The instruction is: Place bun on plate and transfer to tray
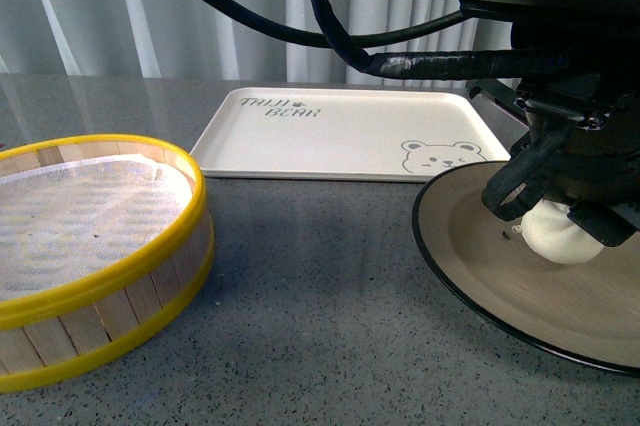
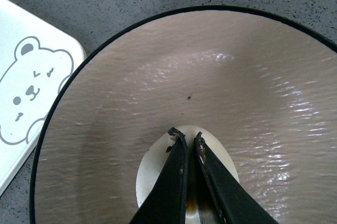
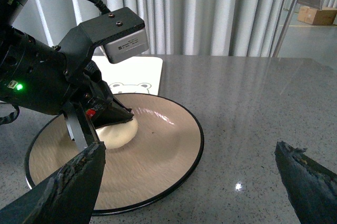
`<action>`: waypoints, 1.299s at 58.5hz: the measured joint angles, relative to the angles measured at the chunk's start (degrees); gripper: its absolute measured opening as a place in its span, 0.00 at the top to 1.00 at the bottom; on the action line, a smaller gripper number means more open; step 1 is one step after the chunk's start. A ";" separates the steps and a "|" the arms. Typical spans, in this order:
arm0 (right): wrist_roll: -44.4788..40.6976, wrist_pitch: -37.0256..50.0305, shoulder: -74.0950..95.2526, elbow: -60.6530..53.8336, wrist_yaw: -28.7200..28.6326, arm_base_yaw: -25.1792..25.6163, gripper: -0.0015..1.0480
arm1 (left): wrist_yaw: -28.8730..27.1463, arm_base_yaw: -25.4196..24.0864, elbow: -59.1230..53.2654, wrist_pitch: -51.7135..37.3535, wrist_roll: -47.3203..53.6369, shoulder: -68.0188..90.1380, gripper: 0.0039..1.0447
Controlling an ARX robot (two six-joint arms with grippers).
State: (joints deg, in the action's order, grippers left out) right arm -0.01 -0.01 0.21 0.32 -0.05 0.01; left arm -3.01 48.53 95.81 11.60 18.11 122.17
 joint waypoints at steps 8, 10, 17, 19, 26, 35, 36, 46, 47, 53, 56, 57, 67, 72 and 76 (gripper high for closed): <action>0.00 0.00 0.00 0.00 0.00 0.00 0.08 | -0.04 0.35 0.00 -0.02 -1.33 0.42 0.97; 0.00 0.00 0.00 0.00 0.00 0.00 0.08 | -0.04 0.37 0.00 -0.02 -1.53 0.52 0.97; 0.00 0.00 0.00 0.00 0.00 0.00 0.08 | -0.44 0.42 0.00 -0.07 -1.99 0.90 0.83; 0.00 0.00 0.00 0.00 0.02 0.00 0.08 | -0.44 0.42 0.00 -0.09 -2.10 0.90 0.78; 0.00 0.00 0.00 0.00 0.00 0.00 0.08 | -0.46 0.44 0.00 -0.39 -2.36 0.92 0.61; 0.00 0.00 0.00 0.00 0.00 0.00 0.08 | -0.42 0.44 0.00 -0.74 -3.06 0.90 0.30; 0.00 0.00 0.00 0.00 0.02 0.00 0.08 | -0.35 0.44 0.00 -0.76 -3.17 0.90 0.27; 0.00 0.00 0.00 0.00 0.00 0.00 0.08 | 0.83 0.26 0.00 -1.57 -5.03 0.55 0.05; 0.00 0.00 0.00 0.00 0.00 0.00 0.08 | 1.22 0.20 0.00 -1.64 -5.40 0.52 0.05; 0.00 0.00 0.00 0.00 0.00 0.00 0.08 | 2.80 -0.55 0.02 -2.62 -8.15 0.02 0.06; 0.00 0.00 0.00 0.00 0.00 0.00 0.08 | 3.17 -1.33 -0.07 -3.41 -9.29 -0.63 0.06; 0.00 0.00 0.00 0.00 0.00 0.00 0.08 | 3.23 -1.70 -0.28 -3.80 -9.73 -1.01 0.06; 0.00 0.00 0.00 0.00 0.00 0.00 0.08 | 2.82 -6.97 -6.38 -9.29 -11.30 -9.20 0.06; 0.00 0.00 0.00 0.00 0.00 0.00 0.08 | 2.56 -11.61 -11.41 -12.41 -11.89 -15.28 0.06; 0.00 0.00 0.00 0.00 0.00 0.00 0.08 | 3.10 -16.87 -17.81 -15.69 -11.96 -21.59 0.06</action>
State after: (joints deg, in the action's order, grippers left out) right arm -0.01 -0.01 0.21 0.32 -0.05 0.01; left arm 0.10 31.66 78.00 -4.10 6.15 100.57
